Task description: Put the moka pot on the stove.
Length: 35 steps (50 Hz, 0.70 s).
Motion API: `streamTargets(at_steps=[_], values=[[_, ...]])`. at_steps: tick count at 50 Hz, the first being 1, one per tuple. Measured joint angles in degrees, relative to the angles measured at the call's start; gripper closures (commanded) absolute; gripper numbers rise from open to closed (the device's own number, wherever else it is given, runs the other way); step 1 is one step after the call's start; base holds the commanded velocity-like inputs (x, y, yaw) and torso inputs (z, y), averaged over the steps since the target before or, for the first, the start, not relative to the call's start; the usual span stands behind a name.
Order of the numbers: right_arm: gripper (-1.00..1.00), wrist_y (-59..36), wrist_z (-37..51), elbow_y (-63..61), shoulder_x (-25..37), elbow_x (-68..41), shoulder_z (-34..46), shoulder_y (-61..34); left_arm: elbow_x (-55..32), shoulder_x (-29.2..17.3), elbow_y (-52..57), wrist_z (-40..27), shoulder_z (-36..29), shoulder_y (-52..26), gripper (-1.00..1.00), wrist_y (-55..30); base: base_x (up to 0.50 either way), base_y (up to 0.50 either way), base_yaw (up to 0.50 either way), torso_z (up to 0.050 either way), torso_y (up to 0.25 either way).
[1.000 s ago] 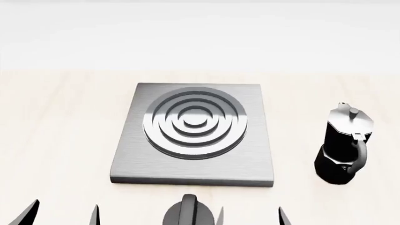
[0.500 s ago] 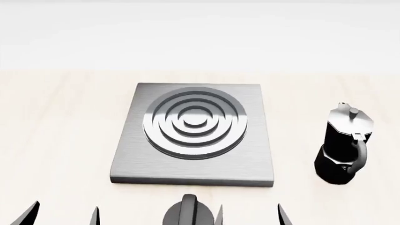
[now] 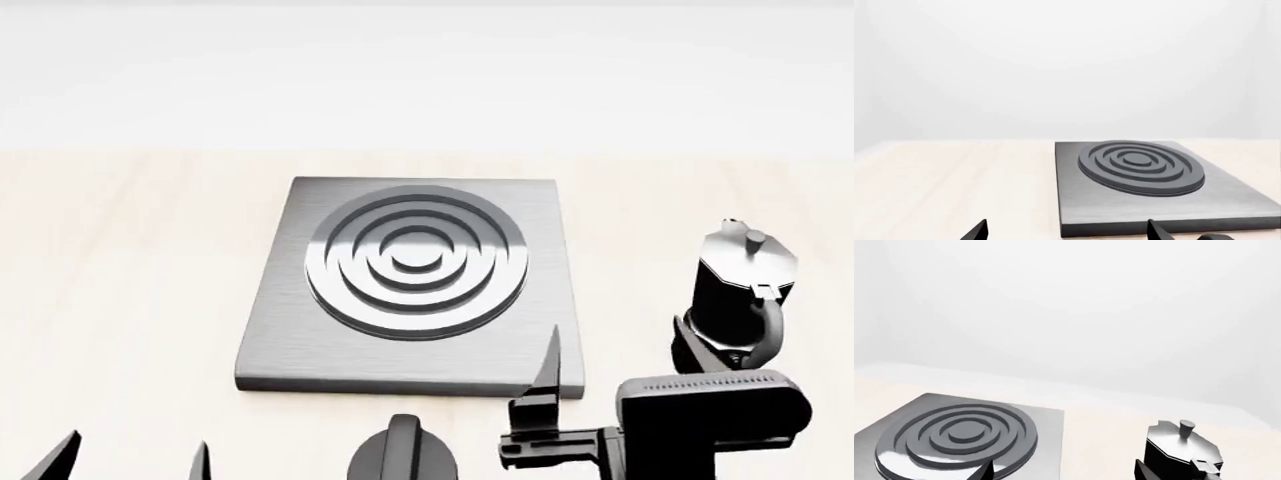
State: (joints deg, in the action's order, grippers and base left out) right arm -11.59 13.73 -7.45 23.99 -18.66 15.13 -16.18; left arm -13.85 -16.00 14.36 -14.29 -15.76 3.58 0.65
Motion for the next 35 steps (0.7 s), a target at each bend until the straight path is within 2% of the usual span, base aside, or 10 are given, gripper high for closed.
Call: streamTargets(at_steps=[20,35], values=[[-1.0,-6.3,0.5,-3.0,5.2,0.0,-2.1,-5.0,-0.9,-0.7,1.0,-0.4,-0.1,-0.5,-1.0,-1.2,0.0,0.0,0.0,0.0,0.0],[-1.0,-10.3,-1.5,-2.6,8.5,-5.0,-6.7,-7.8,-1.5,-0.8,0.8,-0.6,-0.3,-0.9,-1.0,-1.6,0.0,0.0,0.0,0.0,0.0]])
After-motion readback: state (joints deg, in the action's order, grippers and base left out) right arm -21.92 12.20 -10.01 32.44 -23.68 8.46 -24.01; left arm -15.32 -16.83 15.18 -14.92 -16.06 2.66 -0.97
